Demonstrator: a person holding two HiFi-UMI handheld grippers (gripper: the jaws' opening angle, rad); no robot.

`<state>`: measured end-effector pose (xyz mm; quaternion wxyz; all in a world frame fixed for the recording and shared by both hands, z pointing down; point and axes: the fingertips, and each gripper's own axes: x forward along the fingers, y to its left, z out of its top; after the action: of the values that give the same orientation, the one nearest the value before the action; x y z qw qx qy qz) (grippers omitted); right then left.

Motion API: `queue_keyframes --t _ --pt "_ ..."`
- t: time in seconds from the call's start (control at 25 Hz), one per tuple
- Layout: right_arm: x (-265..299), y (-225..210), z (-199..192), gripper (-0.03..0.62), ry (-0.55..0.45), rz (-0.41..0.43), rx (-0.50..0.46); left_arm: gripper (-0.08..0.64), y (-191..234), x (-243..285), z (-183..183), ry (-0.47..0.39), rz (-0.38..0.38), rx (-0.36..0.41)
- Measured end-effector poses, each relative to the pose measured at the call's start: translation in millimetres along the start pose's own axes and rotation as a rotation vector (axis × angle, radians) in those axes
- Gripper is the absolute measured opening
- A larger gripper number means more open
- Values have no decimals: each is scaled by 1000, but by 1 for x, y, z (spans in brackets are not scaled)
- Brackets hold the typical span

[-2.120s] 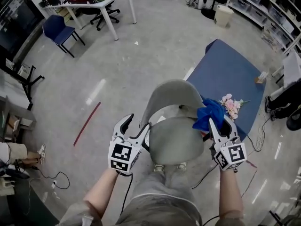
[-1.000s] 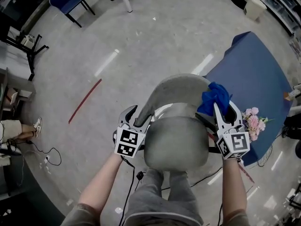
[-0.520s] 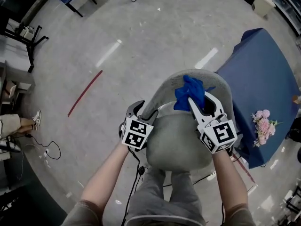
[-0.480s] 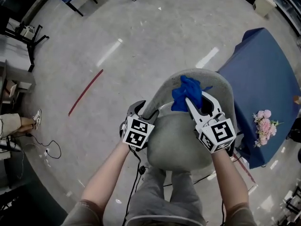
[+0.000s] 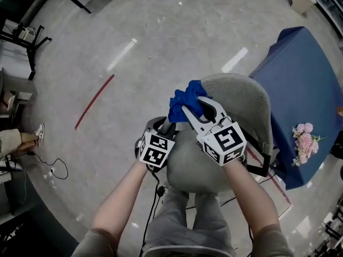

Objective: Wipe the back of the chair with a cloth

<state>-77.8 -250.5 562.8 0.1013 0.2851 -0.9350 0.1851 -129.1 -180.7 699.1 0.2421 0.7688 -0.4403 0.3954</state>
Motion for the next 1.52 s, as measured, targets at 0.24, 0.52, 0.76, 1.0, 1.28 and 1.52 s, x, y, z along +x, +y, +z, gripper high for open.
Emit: queue_keyframes --t 0.24,0.52,0.76,1.0,1.28,1.52 --pt "-27 -37 1 135 10 -130 22 137 0 0 -2 -10 -8 -4" --pt "-112 -120 3 132 -25 -454 164 133 1 1 0 -22 -15 -43" --pt "-216 -162 9 129 -120 -787 163 133 -1 2 0 -27 -39 -46" --pt "-229 -177 -10 129 -174 -950 186 129 -3 2 0 -48 -45 -54" --pt "-113 -115 -23 129 -55 -682 76 124 -4 2 -1 -62 -45 -57" --pt "-35 -70 -32 129 52 -489 113 121 -2 1 2 -70 -61 -55"
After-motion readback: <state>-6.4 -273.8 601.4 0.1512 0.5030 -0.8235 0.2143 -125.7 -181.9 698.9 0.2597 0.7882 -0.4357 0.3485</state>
